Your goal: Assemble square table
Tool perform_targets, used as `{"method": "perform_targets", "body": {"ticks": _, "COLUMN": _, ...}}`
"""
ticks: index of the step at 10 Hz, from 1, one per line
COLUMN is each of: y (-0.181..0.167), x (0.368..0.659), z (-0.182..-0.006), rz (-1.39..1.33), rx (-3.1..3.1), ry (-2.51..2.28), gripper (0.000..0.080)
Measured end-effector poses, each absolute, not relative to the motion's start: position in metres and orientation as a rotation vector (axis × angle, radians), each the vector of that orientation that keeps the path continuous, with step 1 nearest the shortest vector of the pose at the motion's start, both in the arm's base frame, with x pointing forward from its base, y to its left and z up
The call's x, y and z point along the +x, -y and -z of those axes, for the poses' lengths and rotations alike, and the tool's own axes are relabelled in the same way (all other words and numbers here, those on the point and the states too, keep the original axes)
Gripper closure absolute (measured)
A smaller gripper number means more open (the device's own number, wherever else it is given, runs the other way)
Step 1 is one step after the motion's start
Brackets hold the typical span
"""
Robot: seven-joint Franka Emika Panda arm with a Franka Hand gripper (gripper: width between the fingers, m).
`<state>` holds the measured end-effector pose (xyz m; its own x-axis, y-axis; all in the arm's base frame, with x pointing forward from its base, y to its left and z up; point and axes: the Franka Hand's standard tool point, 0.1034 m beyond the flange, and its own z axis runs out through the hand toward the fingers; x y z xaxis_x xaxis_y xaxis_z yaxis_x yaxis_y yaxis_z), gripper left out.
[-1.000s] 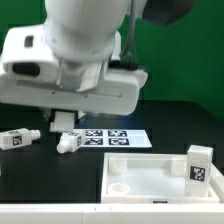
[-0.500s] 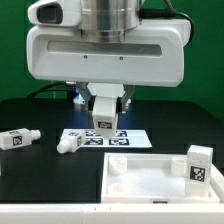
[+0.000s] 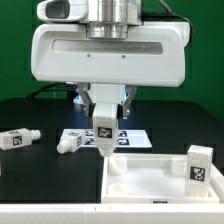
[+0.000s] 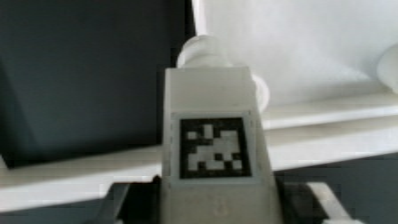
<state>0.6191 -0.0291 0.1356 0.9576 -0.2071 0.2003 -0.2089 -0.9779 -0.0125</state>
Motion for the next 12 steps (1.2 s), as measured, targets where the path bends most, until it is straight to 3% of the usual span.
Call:
{"method": "perform_targets", "body": {"ticks": 4, "y": 0.019, "x": 0.624, "z": -0.132, "rz": -0.756, "rx": 2.989, "ry": 0.298, "gripper": 0.0515}}
{"method": "perform_targets", "body": {"ticks": 12, "y": 0.014, "x": 0.623, "z": -0.115, "rz": -0.823, "rx": 2.953, "ry": 0.264, "gripper": 0.0515}}
